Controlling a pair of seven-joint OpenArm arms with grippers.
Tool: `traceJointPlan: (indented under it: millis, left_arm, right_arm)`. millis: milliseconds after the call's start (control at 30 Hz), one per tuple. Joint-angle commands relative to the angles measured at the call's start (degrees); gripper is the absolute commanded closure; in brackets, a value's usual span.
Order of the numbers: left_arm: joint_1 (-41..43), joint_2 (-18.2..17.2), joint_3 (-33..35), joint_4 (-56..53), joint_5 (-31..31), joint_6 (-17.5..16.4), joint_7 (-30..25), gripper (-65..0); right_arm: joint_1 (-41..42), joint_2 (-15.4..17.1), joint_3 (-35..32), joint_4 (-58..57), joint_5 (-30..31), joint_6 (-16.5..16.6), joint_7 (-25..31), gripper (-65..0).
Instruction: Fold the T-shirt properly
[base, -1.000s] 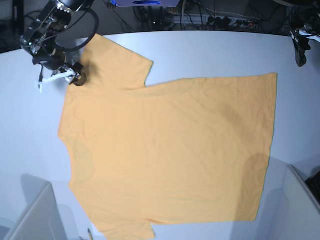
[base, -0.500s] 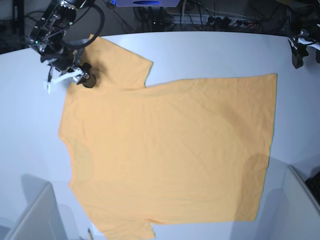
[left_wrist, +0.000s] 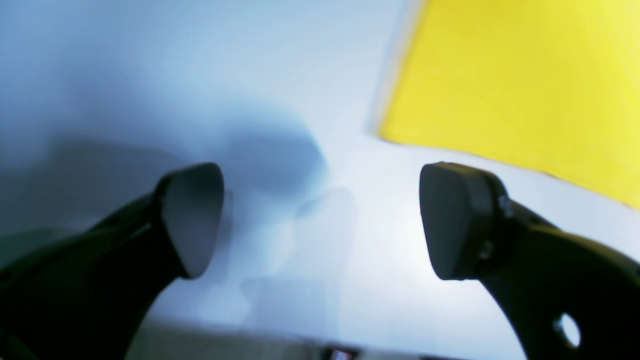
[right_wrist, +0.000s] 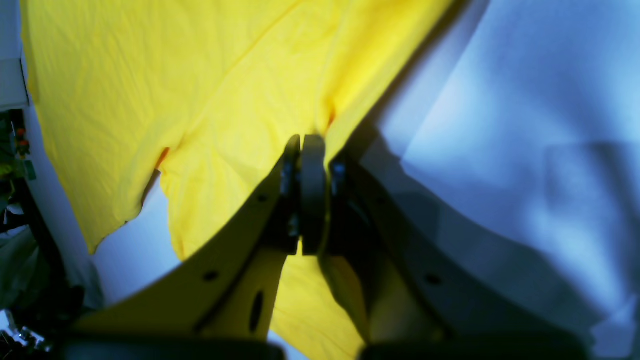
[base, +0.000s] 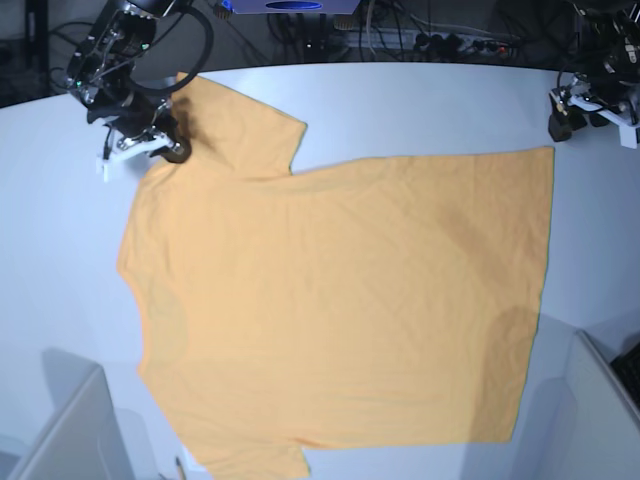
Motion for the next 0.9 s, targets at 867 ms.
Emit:
traceJointPlan:
  millis: [867]
  left_arm:
    - [-12.1, 5.5, 3.3, -19.5, -1.4, -0.3, -0.4, -58.4]
  right_arm:
    - [-1.7, -0.2, 0.1, -1.2, -8.5, -1.8, -6.5, 0.0]
